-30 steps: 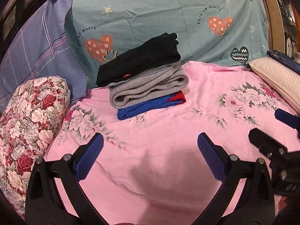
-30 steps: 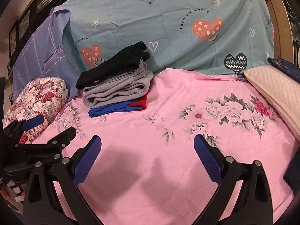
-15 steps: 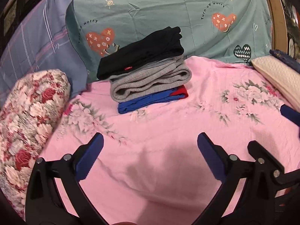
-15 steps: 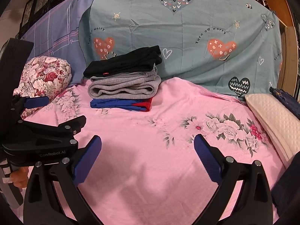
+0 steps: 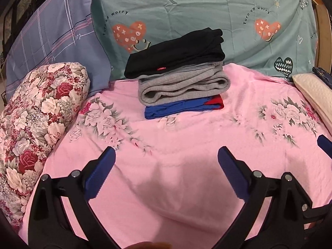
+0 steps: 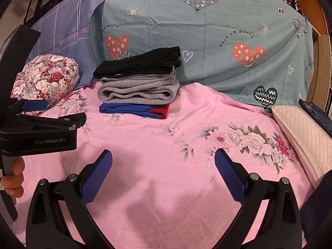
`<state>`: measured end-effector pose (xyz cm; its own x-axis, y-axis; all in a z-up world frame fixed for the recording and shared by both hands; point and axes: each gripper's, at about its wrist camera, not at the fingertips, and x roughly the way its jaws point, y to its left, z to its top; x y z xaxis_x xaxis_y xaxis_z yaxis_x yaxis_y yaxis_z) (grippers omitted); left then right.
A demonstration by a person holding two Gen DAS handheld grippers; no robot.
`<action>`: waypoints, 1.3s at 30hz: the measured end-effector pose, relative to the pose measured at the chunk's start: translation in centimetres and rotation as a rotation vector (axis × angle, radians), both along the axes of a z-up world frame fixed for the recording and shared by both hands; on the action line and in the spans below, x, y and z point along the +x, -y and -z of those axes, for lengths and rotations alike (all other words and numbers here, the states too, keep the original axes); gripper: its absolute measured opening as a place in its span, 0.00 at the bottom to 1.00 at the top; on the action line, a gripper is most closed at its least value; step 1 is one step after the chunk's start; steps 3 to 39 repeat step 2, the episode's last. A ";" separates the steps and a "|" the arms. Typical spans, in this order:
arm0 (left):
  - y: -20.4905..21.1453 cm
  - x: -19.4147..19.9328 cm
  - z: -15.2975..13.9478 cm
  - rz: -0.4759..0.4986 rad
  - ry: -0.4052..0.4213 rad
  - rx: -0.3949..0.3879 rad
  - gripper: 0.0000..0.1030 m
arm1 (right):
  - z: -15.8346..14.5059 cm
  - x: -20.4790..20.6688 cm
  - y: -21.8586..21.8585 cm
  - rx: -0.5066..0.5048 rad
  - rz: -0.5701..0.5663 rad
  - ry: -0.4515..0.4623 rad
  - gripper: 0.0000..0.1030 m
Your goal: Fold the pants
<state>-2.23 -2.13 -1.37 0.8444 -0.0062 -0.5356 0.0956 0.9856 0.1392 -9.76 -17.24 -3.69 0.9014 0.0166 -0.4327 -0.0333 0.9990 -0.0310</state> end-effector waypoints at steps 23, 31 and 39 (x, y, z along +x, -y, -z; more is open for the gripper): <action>0.0 -0.1 0.0 -0.010 0.007 0.011 0.98 | 0.0 0.0 0.0 0.000 0.001 0.001 0.96; 0.0 -0.1 0.0 -0.010 0.007 0.011 0.98 | 0.0 0.0 0.0 0.000 0.001 0.001 0.96; 0.0 -0.1 0.0 -0.010 0.007 0.011 0.98 | 0.0 0.0 0.0 0.000 0.001 0.001 0.96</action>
